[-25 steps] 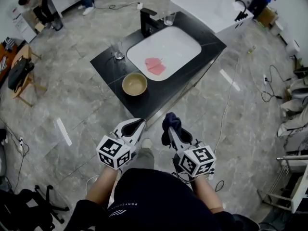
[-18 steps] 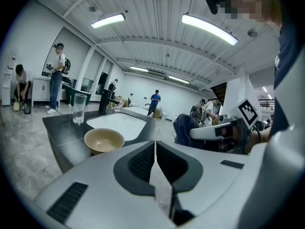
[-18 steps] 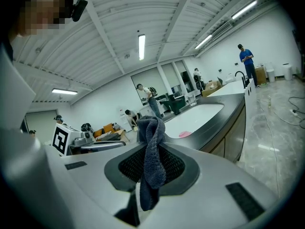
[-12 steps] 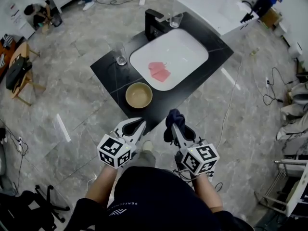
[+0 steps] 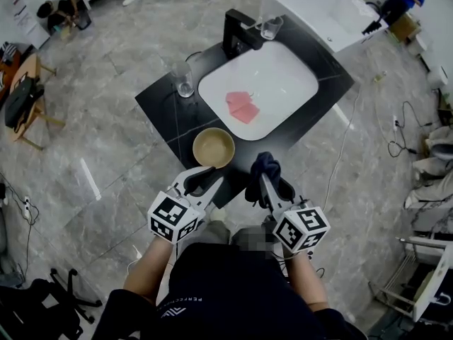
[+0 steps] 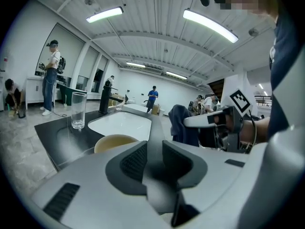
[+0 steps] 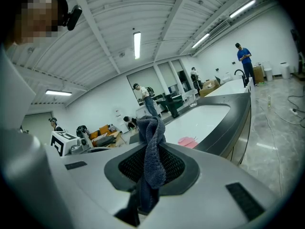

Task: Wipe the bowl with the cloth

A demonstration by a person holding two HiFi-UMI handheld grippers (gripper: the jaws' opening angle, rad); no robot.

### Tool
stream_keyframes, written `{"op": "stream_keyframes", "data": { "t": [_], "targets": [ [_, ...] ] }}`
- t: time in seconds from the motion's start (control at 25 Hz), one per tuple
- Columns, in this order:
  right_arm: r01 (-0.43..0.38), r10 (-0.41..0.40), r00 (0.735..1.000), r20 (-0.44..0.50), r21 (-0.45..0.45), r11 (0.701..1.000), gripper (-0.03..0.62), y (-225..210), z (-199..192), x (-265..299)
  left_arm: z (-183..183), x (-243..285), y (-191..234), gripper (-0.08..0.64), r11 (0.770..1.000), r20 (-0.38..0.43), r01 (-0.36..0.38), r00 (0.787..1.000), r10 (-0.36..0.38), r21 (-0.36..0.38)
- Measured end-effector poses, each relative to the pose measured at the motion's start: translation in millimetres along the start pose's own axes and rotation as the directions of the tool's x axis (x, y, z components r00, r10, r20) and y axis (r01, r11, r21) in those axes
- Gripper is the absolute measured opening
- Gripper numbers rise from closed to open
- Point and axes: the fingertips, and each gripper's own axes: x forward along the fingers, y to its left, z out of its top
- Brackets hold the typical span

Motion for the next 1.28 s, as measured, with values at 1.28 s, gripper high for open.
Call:
{"op": "stream_keyframes", "data": {
  "t": [1.28],
  "targets": [
    [-0.35, 0.293, 0.88, -0.375, -0.092, 0.932, 0.069, -16.4, 16.3, 101.4, -43.9, 40.7, 43.5, 0.22, 0.93, -0.388, -0.138, 0.88, 0.273, 0.341]
  ]
}}
